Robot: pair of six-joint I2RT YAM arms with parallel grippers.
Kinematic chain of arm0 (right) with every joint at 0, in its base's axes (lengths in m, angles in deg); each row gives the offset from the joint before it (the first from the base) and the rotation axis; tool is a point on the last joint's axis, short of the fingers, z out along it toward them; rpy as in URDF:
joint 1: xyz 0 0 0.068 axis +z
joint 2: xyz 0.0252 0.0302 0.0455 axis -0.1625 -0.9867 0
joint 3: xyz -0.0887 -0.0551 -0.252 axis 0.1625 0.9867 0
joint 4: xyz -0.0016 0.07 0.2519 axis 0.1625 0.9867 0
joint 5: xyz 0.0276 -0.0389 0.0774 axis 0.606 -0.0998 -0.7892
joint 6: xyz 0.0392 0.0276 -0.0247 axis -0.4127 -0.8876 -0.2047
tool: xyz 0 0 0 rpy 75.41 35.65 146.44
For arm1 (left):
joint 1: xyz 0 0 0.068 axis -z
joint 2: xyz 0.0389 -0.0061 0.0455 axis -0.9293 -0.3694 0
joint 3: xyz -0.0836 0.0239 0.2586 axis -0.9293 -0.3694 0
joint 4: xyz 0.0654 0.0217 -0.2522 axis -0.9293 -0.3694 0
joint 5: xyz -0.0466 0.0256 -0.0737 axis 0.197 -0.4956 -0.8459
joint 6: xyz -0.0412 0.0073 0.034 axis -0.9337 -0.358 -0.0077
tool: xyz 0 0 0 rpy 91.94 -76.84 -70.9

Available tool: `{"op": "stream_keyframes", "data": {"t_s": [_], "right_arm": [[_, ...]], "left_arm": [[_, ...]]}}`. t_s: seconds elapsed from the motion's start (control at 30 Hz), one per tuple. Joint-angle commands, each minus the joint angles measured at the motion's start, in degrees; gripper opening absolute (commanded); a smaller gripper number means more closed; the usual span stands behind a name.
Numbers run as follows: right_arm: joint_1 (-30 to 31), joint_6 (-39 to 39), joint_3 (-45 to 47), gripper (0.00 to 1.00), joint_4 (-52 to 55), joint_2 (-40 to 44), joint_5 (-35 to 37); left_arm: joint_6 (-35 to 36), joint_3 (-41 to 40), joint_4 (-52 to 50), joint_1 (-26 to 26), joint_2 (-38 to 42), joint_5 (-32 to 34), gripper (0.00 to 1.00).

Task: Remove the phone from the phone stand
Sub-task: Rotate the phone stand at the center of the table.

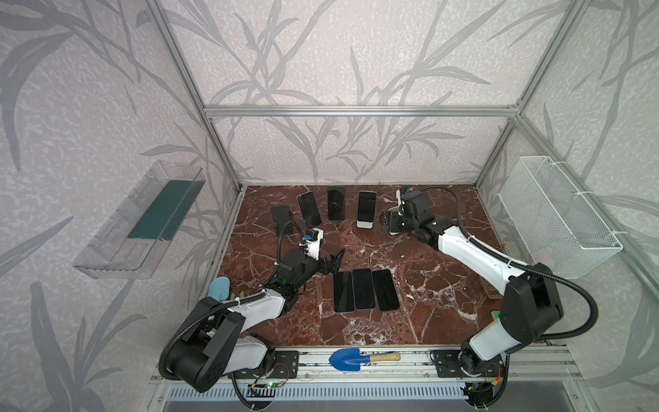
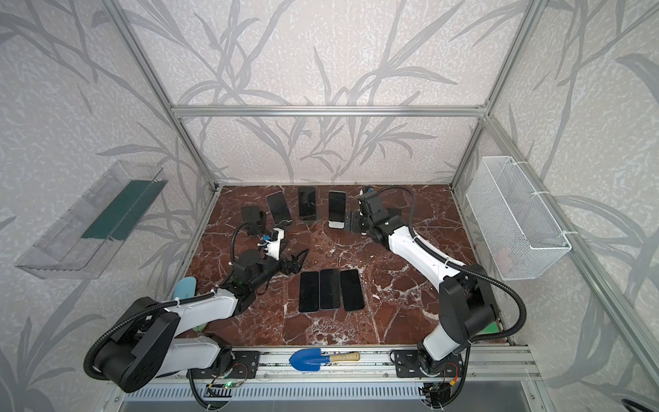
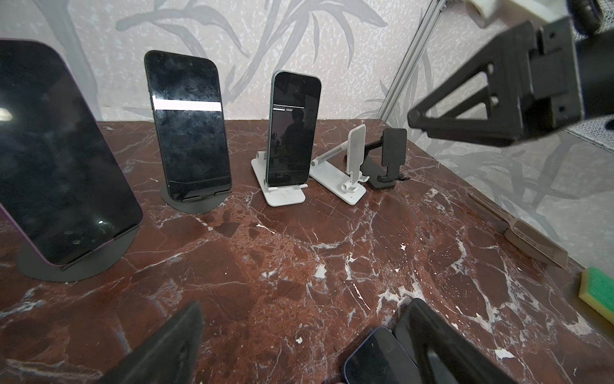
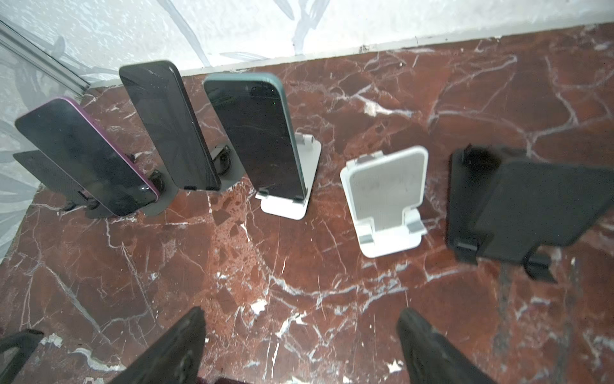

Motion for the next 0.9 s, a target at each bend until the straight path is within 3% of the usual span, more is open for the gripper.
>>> {"op": "stream_keyframes", "data": {"t_s": [0.0, 0.13, 0.43, 0.87], "right_arm": [[-3.3, 8.2, -7.6, 0.92, 7.1, -6.9, -6.0], [-4.6, 14.2, -16.5, 0.94, 12.1, -13.7, -2.8], [-6.1, 19.9, -27.8, 0.95, 18.0, -24.0, -1.7], [-6.4, 19.4, -29.8, 0.97, 15.7, -29.8, 1.2]], "left_arm": [[1.2, 0.0, 0.5, 0.1, 1.4, 0.7, 0.97], [1.4, 0.1, 0.5, 0.1, 1.5, 0.8, 0.96], [1.8, 0.3, 0.1, 0.1, 1.4, 1.1, 0.96], [2.0, 0.1, 0.1, 0.1, 1.5, 1.1, 0.96]]}}
